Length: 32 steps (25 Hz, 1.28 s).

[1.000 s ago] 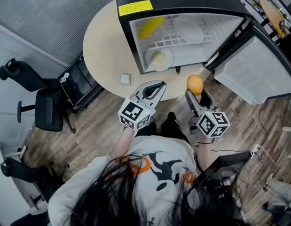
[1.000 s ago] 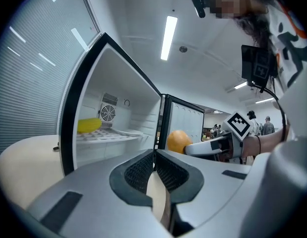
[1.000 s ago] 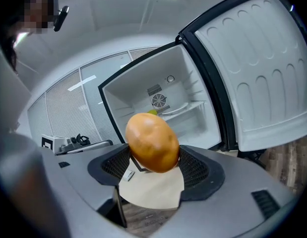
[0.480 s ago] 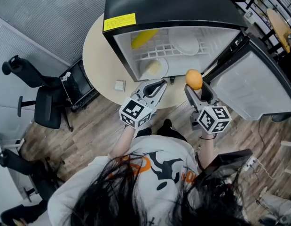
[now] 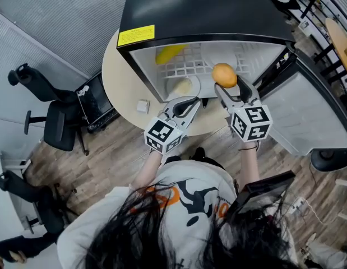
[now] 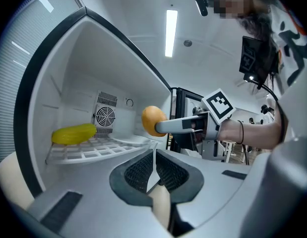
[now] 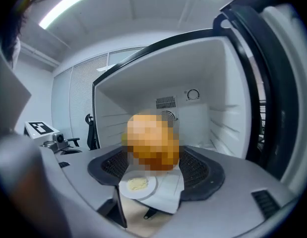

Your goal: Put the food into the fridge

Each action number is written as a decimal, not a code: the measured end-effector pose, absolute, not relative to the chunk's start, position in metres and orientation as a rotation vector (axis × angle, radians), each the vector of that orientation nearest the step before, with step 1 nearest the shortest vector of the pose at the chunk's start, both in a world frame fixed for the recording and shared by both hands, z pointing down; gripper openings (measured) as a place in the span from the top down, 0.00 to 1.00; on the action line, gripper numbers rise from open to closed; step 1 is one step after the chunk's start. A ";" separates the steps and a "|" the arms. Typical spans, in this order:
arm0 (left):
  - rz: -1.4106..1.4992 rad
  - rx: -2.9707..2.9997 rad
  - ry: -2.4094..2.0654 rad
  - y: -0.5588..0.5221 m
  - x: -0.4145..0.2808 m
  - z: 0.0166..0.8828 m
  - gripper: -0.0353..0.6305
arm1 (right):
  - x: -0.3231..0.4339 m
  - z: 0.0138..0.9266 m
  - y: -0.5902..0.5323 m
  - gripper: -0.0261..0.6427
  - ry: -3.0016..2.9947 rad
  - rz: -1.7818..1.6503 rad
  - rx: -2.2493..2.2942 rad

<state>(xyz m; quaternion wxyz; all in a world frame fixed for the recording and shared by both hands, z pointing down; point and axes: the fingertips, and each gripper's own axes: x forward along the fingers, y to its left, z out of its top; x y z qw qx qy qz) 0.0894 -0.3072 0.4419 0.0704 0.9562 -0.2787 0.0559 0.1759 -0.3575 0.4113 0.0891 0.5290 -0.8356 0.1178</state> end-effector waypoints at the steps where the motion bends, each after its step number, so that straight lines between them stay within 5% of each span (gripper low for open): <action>1: 0.168 2.874 -0.845 -0.308 0.090 0.442 0.93 | 0.174 0.408 -0.365 0.48 -2.477 0.314 1.555; 9: 0.178 2.856 -0.879 -0.311 0.086 0.445 0.93 | 0.173 0.402 -0.415 0.48 -2.254 0.041 1.426; 32: 0.187 2.851 -0.919 -0.318 0.068 0.444 0.93 | 0.183 0.442 -0.474 0.48 -2.085 0.014 1.320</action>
